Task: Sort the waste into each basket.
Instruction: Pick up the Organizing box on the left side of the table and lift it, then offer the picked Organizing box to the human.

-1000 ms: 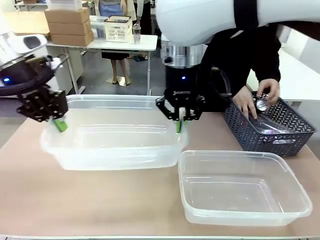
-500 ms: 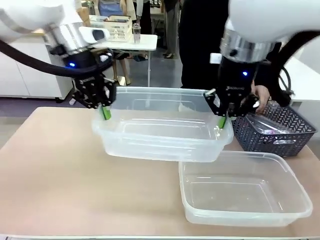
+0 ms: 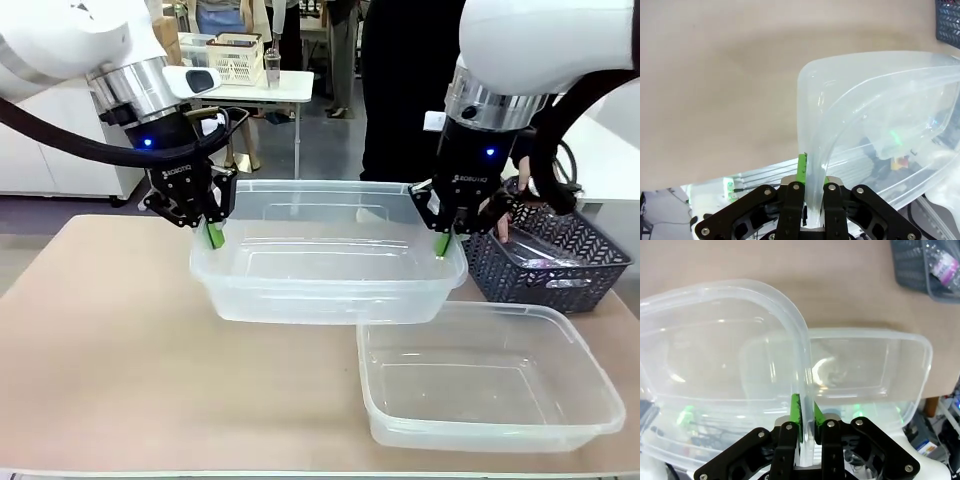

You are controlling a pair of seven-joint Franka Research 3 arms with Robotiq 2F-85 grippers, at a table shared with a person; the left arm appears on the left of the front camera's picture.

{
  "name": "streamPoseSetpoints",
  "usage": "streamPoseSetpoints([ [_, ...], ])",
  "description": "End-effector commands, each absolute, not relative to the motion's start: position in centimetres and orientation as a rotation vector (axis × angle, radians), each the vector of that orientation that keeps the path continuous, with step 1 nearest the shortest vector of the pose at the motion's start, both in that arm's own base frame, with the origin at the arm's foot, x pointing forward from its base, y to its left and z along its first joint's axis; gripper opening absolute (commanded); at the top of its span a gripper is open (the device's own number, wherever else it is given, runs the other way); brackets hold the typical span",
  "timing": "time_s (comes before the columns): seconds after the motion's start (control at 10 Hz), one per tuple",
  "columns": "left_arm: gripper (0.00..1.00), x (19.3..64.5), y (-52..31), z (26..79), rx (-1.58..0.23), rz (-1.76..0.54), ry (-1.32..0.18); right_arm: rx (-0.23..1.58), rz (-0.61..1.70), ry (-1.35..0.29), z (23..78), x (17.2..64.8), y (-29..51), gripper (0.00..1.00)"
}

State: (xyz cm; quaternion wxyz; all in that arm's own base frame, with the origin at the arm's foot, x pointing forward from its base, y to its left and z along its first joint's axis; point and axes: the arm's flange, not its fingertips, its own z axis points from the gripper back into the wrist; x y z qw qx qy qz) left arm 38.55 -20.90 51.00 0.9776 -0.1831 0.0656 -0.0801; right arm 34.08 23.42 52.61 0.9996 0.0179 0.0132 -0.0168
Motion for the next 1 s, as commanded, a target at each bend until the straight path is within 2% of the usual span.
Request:
streamPoseSetpoints([
  [0.0, 0.06, 39.26, -20.93, 51.76, -0.375, -0.182, 0.154, 0.026, -0.03, 0.02, 52.84, 33.85, 23.06, 0.07],
  [0.9, 0.06, 39.26, -20.93, 51.76, -0.375, -0.182, 0.154, 0.026, -0.03, 0.02, 52.84, 33.85, 23.06, 0.07],
])
